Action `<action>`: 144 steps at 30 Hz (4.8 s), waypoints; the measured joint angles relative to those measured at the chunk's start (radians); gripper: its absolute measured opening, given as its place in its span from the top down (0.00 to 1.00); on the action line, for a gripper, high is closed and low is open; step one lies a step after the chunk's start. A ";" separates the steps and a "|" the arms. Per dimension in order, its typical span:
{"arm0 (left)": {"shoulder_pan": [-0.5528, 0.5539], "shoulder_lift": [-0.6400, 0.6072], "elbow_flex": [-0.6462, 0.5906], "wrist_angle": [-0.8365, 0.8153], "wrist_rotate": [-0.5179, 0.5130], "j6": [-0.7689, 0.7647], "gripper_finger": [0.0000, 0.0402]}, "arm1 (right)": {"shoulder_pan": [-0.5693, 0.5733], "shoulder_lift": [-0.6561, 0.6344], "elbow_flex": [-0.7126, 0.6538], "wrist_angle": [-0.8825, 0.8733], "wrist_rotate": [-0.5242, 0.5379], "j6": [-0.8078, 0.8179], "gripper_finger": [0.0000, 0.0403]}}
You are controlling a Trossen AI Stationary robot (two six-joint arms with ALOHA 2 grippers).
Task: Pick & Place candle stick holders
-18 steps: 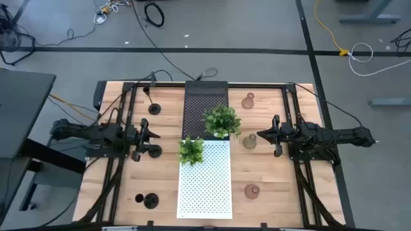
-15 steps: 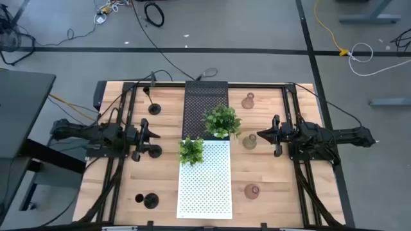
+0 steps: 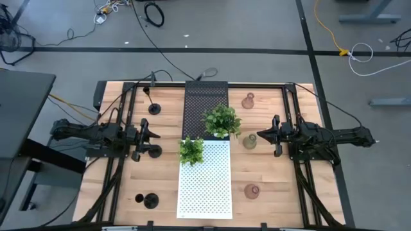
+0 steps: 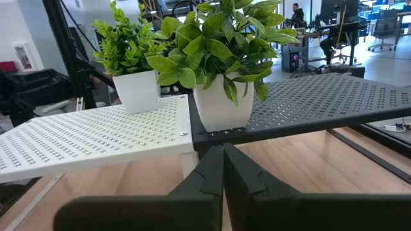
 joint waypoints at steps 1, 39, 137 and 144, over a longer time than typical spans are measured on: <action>0.000 0.000 0.000 0.000 0.000 0.000 0.53 | 0.000 0.000 0.000 0.000 0.000 0.000 0.98; 0.000 0.000 0.000 0.000 0.000 0.000 0.53 | 0.000 0.000 0.000 0.000 0.000 0.000 0.98; 0.001 0.095 0.378 -0.532 -1.035 -0.147 0.28 | 0.000 0.000 0.000 0.000 0.000 -0.236 0.98; 0.002 0.236 0.378 -0.534 -1.138 -0.198 0.28 | 0.000 0.000 0.000 0.035 0.000 -0.236 0.98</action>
